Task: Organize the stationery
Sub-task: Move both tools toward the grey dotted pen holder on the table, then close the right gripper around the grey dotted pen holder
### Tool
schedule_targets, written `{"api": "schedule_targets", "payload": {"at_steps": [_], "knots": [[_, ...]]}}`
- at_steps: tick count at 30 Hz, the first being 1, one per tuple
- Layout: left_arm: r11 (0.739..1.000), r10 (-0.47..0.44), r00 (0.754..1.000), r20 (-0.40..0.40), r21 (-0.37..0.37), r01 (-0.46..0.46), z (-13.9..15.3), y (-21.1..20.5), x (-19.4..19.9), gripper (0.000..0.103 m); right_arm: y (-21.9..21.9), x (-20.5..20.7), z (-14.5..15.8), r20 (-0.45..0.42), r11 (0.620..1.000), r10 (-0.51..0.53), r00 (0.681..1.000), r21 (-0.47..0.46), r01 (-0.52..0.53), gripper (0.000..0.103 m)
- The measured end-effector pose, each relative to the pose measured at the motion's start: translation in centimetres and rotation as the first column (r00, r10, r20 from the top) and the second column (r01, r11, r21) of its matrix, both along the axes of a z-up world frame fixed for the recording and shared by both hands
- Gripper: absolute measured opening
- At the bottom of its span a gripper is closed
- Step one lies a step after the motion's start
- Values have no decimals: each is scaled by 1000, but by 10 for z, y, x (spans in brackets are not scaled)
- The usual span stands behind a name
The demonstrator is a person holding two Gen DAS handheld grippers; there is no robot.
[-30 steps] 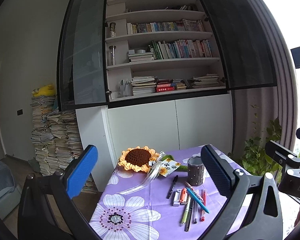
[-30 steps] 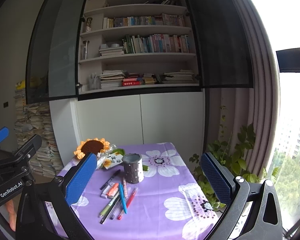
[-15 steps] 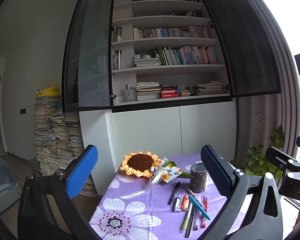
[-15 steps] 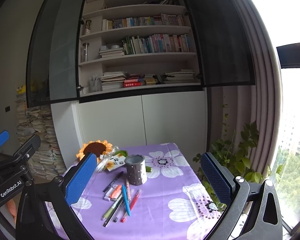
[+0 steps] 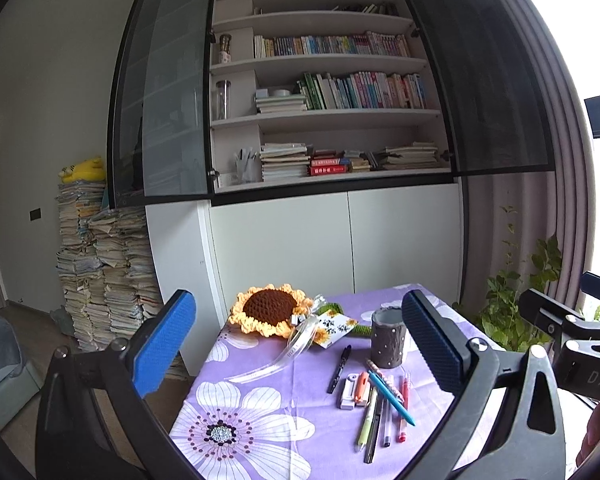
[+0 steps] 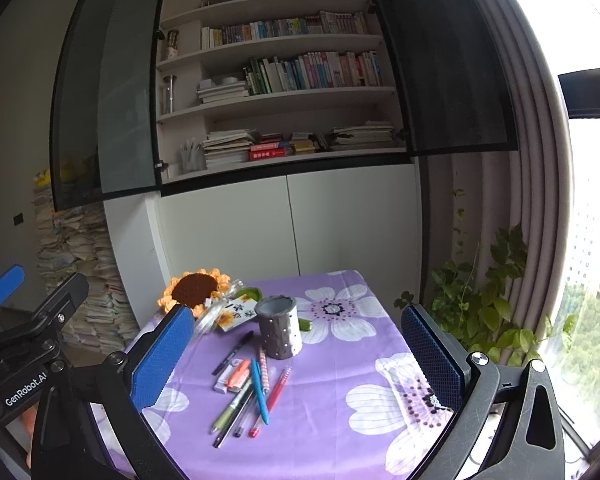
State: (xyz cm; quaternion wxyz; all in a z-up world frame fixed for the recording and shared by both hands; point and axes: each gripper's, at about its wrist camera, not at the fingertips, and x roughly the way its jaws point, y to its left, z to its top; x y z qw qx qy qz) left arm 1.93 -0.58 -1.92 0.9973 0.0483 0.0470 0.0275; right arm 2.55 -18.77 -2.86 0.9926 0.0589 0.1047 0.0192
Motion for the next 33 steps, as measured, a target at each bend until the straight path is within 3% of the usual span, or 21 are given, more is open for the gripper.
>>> {"api": "schedule_targets", "payload": {"at_steps": [19,27,33], "knots": [[1000,23,997,-76,-3,-24,-17,9,29,103,16,22,-16,-58,996,6,998,-91,-11,103],[999,40,988,-152,11,-39,-46,17,70,103,15,79,-56,-172,994,40,984,-95,-57,103],[998,54,975,-217,-1,-55,-72,32,113,102,18,144,-97,-314,989,90,945,-80,-121,103]]}}
